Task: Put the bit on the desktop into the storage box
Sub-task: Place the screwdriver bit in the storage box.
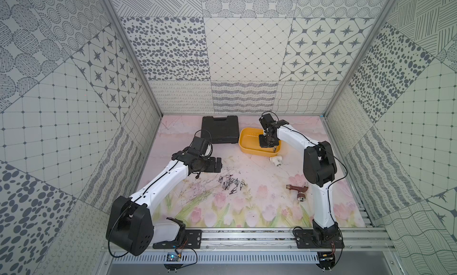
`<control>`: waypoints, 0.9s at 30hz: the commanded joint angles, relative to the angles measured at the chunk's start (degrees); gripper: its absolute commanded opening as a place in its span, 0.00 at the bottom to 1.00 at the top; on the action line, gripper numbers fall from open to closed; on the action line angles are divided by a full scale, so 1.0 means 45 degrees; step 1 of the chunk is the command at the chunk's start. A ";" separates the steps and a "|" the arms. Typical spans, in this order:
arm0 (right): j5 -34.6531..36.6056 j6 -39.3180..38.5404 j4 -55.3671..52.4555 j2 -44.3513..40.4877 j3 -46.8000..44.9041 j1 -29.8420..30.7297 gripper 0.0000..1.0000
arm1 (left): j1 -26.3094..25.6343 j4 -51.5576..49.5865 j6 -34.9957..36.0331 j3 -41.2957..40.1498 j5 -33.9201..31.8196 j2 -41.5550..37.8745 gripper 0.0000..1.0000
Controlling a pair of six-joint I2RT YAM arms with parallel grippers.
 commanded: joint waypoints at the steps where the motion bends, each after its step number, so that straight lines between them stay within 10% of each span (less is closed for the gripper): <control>1: -0.0094 0.0188 0.0202 0.0380 -0.0290 -0.0083 0.14 | -0.0030 -0.0179 0.0227 0.0178 0.0154 -0.0065 0.99; 27: -0.0051 0.0163 0.0292 0.0116 -0.0648 -0.0222 0.28 | -0.0041 -0.0226 0.0227 0.0177 0.0168 -0.0091 0.99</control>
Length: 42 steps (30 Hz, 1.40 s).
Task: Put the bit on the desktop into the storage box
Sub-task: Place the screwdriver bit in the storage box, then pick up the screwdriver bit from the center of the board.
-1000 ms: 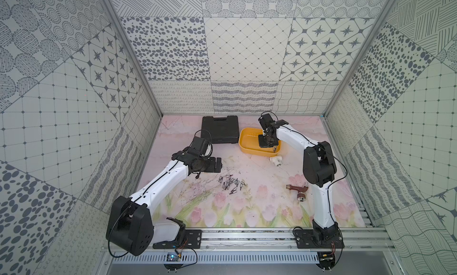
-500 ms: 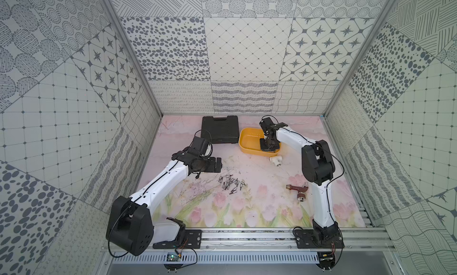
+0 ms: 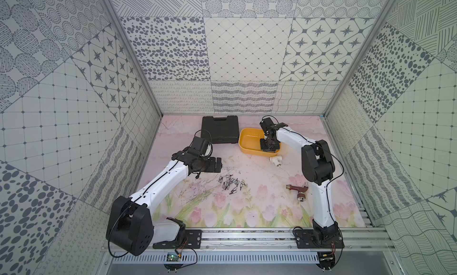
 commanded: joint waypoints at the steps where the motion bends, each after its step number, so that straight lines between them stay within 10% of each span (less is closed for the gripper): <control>1: 0.0106 0.0047 0.0218 -0.0474 -0.0186 -0.0043 0.31 | -0.0036 -0.0228 0.0227 0.0181 0.0169 -0.0094 0.99; 25: 0.0267 -0.0638 0.0791 -0.6401 -0.3113 -0.0178 0.65 | -0.0156 -0.0972 0.0592 0.0447 0.0424 0.0166 0.96; 42: 0.1642 -0.1515 0.3346 -1.2827 -0.7566 -0.1085 0.96 | -0.2064 -0.4559 0.2066 0.3678 -0.1511 0.3253 0.72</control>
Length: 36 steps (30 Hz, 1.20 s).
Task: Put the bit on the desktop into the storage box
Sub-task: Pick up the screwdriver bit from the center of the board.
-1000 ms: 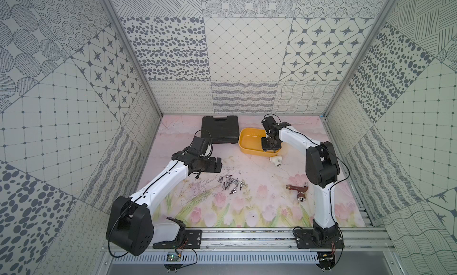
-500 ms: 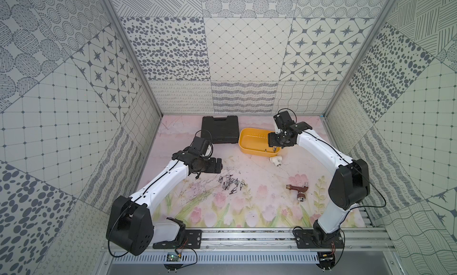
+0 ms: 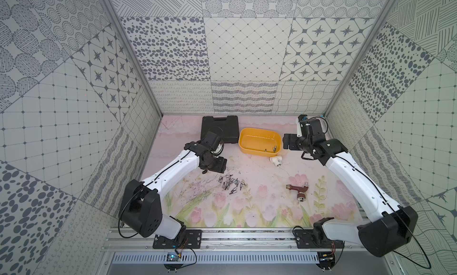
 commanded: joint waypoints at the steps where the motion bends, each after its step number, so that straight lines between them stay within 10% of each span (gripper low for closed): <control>1: 0.0273 -0.0387 0.1439 -0.1088 -0.1001 -0.0201 0.96 | -0.0590 -0.2214 0.1054 0.1161 -0.0884 0.1105 0.70; 20: 0.0514 -0.0101 0.2382 -0.3355 -0.3473 -0.0751 0.96 | -0.2218 -0.3654 0.2342 0.4263 -0.0793 0.5407 0.30; 36: 0.0734 -0.0246 0.2382 -0.3542 -0.3782 -0.0829 0.96 | -0.2208 -0.3355 0.2591 0.4756 -0.1020 0.7046 0.28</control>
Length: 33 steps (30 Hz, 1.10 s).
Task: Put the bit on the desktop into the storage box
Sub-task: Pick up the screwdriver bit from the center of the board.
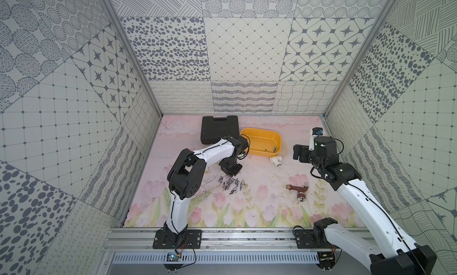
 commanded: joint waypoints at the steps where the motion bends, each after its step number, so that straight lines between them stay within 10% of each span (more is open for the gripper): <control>1: 0.0158 -0.0147 0.0531 -0.0191 -0.0136 -0.0048 0.97 | -0.0050 -0.0446 0.0338 0.0225 -0.0193 0.0342 0.28; 33: 0.0215 -0.0191 0.0531 0.0029 -0.0277 -0.0096 0.97 | 0.0247 0.0019 0.0226 0.0075 -0.0435 0.1019 0.21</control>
